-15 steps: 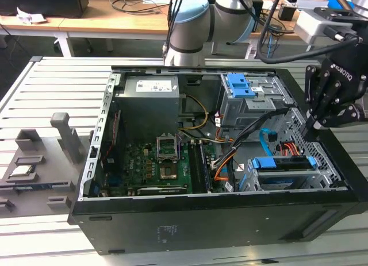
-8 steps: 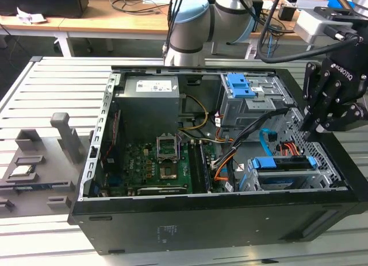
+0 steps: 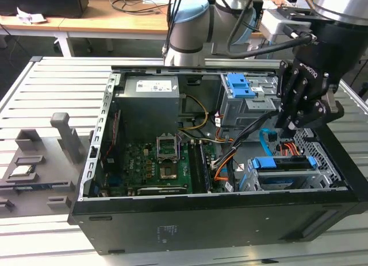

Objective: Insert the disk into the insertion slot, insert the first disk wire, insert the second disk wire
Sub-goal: 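Insert the second disk wire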

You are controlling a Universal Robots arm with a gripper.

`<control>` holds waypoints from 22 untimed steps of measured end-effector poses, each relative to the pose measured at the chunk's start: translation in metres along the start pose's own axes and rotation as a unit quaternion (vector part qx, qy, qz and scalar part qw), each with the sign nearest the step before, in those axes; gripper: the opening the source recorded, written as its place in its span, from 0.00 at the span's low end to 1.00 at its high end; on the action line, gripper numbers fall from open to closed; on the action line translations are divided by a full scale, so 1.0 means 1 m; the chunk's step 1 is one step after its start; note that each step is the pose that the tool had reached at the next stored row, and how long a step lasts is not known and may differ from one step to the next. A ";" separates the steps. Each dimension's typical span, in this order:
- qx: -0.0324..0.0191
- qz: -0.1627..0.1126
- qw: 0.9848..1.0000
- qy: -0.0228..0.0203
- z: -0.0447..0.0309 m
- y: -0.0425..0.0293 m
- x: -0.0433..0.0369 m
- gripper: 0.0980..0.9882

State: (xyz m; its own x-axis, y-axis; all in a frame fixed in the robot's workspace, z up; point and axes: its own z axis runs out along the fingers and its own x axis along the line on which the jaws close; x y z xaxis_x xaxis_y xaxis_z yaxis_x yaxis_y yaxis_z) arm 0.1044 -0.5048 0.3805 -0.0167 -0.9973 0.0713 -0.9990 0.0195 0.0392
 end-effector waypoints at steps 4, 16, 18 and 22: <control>0.001 -0.008 1.000 0.000 0.0102 0.0142 -0.0009 0.23; 0.001 -0.013 1.000 0.001 0.0126 0.0146 0.0047 0.07; 0.001 -0.013 1.000 0.001 0.0139 0.0142 0.0158 0.07; 0.001 -0.013 1.000 0.002 0.0198 0.0074 0.0210 0.07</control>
State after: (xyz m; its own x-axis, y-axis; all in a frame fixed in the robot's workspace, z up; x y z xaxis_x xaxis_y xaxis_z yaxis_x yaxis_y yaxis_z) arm 0.0959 -0.5270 0.3625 0.0090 -0.9973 0.0733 -0.9992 -0.0062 0.0394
